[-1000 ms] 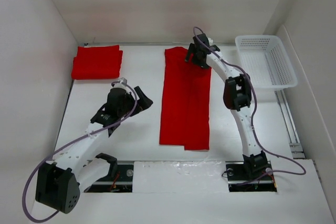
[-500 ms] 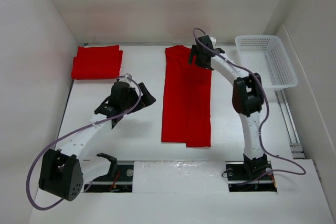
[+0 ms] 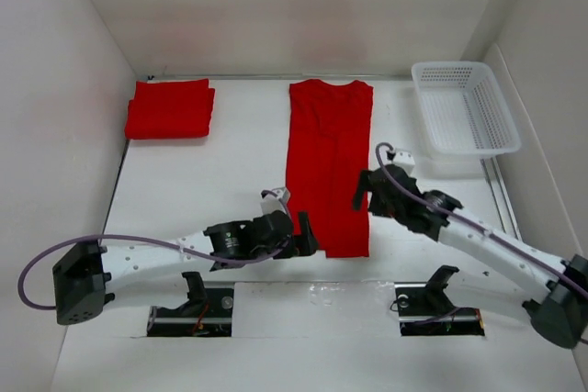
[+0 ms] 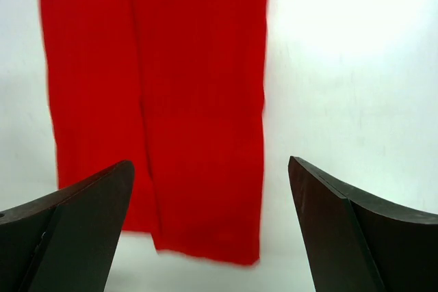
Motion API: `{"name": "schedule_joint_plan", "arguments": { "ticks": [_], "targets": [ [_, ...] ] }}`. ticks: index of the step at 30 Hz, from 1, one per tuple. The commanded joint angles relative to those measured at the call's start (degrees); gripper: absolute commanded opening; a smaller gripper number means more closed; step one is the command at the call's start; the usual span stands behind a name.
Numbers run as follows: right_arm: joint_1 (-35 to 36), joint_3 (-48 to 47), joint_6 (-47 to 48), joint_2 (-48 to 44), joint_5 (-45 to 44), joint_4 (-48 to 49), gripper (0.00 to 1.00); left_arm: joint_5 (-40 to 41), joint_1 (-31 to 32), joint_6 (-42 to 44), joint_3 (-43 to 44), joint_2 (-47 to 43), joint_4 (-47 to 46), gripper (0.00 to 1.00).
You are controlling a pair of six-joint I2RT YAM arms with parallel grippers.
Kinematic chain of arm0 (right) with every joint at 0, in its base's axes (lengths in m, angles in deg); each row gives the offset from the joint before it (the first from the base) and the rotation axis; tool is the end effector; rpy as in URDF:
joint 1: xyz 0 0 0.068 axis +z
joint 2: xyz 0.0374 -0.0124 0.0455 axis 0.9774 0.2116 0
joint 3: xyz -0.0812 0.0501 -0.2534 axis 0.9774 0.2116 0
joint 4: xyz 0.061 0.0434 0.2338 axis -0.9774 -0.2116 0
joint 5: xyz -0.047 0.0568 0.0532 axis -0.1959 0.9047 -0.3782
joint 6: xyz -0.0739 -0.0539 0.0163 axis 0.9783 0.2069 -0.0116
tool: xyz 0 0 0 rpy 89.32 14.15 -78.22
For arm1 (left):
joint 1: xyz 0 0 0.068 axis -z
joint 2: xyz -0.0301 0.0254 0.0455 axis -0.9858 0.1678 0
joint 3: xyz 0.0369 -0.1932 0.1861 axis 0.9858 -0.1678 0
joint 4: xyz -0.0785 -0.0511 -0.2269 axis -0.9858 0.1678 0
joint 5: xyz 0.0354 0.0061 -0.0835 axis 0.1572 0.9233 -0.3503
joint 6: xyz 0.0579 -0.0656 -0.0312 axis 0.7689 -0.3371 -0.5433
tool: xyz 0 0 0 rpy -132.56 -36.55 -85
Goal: Fold and stack the t-shirts
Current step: Grab the bottom of the folded rectangular tshirt with both arms
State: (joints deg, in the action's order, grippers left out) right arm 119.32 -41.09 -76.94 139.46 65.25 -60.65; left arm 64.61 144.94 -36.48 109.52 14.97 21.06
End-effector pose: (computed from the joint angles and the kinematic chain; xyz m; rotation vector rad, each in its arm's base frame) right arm 0.2053 0.1365 0.2346 0.1745 2.3036 0.2291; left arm 0.1188 -0.2160 0.2014 0.0536 2.3857 -0.9347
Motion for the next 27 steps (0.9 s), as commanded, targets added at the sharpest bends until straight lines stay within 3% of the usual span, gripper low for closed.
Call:
{"name": "schedule_joint_plan", "arguments": {
  "ticks": [1, 6, 9, 13, 18, 25, 27],
  "targets": [
    [4.8, 6.0, -11.2, -9.9, 3.0, -8.1, 1.00, 7.9, 5.3, -12.1, -3.6, -2.3, 2.4, 0.99],
    [9.6, 18.6, -20.5, -25.3, 10.2, -8.1, 1.00, 9.0, 7.0, -15.1, -7.9, -2.3, 0.3, 0.99],
    [10.1, 21.0, -21.2, -26.1, 13.7, -7.4, 1.00, 10.9, 7.0, -15.7, -7.9, -1.0, 1.1, 0.98],
    [12.6, 21.5, -22.5, -18.6, 14.2, -6.7, 0.98, 13.1, 7.0, -15.7, -8.4, -1.5, 1.1, 0.98],
    [15.4, 20.3, -24.4, -8.9, 13.0, -5.0, 0.98, 12.4, 3.5, -13.5, -10.7, -2.9, -5.8, 0.95],
    [16.2, 18.2, -26.1, -2.8, 11.0, -2.5, 0.95, 13.3, 2.3, -11.1, -8.7, 5.9, -7.6, 0.89],
    [16.7, 18.2, -26.7, -2.8, 11.0, -1.9, 0.93, 12.7, 1.1, -10.5, -8.0, 8.4, -7.6, 0.83]
  ]
}}
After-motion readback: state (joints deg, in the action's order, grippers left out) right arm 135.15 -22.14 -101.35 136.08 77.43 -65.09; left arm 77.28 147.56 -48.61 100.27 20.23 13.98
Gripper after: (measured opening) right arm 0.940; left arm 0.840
